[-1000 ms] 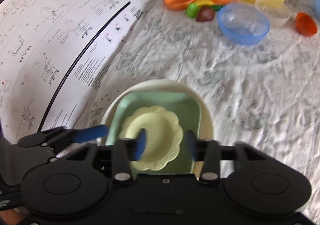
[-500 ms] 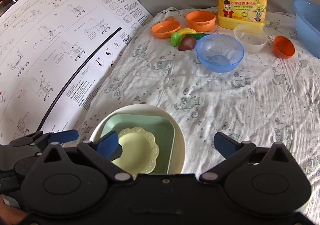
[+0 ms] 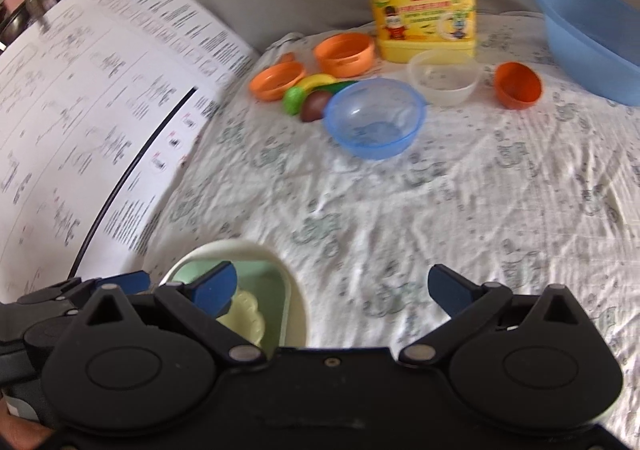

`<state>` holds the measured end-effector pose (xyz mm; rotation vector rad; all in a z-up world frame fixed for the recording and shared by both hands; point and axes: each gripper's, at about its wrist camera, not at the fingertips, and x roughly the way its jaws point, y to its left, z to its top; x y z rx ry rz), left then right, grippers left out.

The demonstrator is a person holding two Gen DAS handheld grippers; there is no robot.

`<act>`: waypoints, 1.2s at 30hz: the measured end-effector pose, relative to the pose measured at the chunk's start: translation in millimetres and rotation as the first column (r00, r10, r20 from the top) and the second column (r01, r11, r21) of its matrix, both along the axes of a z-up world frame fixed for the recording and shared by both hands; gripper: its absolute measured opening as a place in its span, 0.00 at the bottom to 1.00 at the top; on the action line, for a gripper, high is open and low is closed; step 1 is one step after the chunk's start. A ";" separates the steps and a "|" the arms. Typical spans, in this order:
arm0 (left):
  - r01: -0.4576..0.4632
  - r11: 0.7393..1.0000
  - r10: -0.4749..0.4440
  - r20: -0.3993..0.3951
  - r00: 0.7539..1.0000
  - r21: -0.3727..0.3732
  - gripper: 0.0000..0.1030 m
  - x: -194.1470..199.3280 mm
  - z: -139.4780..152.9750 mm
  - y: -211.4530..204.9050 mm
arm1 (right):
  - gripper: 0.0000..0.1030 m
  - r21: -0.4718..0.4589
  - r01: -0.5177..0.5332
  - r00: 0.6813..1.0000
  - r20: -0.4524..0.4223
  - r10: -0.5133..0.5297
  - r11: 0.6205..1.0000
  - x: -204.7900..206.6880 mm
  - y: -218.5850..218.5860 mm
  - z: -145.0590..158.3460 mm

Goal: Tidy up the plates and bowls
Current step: 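Open both grippers and lift away from the stacked plates, then close both grippers on the rim of the blue transparent bowl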

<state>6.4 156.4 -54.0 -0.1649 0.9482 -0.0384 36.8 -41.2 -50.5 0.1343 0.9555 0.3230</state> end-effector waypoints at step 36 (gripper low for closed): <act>0.031 0.992 -0.029 -0.019 0.999 0.125 0.99 191.3 -25.9 -69.8 | 0.72 0.059 0.186 0.980 -0.088 -0.181 0.981 175.1 -64.4 -38.0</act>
